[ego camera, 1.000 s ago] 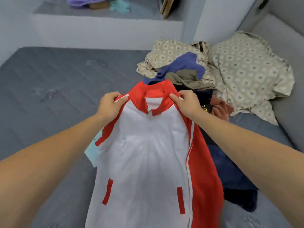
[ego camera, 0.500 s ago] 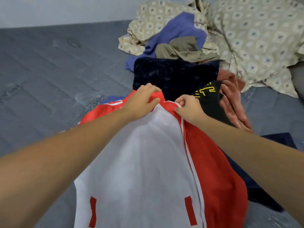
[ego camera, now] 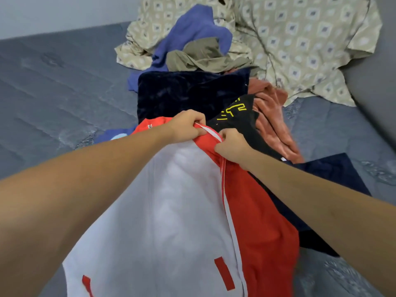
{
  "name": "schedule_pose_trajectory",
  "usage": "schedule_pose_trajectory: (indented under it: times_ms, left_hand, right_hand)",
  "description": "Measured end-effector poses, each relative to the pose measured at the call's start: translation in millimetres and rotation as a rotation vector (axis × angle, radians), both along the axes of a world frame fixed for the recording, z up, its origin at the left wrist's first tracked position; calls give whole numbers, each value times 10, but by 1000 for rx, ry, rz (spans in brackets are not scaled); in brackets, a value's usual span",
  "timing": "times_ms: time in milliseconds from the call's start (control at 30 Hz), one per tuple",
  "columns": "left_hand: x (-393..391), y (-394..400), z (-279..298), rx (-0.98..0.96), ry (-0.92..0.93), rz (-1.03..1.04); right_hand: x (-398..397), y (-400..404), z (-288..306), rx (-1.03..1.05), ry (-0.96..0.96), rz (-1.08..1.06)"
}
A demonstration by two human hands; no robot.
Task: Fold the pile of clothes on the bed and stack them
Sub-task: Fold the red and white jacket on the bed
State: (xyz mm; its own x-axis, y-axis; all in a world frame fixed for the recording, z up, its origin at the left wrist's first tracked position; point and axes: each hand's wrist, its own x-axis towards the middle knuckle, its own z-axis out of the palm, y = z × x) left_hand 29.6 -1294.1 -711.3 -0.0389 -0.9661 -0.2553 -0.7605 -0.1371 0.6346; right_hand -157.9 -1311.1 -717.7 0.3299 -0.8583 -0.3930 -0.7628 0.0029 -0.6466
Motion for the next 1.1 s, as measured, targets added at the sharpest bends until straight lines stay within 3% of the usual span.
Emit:
schedule_pose_trajectory:
  times_ms: [100,167,333,400,500,567,667,800,967,1100]
  left_hand:
    - [26,-79,14,-77,-80,54]
    - [-25,-114,24,-94,-124,5]
    - [-500,-188,69,61,-113,-332]
    - [-611,-244,63,45,-85,-369]
    - [-605,-311,95,1,-18,-300]
    - [-557,-353,77,-22,-46,-254]
    - [-587,-369,6,-4,-166,-258]
    - [-1136,-327,-85,56,-320,-469]
    - [-1783,-369,-221,-34,-303,-547]
    - [-2094,-411,-275,-100,-277,-488]
  right_hand:
    - [-238,19,57,-38,220,111]
    - [-419,24,75,-106,258,85]
    - [-811,-23,56,-44,-51,-38]
    - [-986,-56,5,-106,45,-4]
    - [-1343,-96,-55,-235,357,80]
    - [-1618,-140,-82,-219,392,30]
    - [-1968,-195,-115,-76,230,-70]
    - [-2261,-172,-92,51,26,-118]
    - [-2580,-170,-148,112,27,-139]
    - [-2945,-202,-161,109,97,-132]
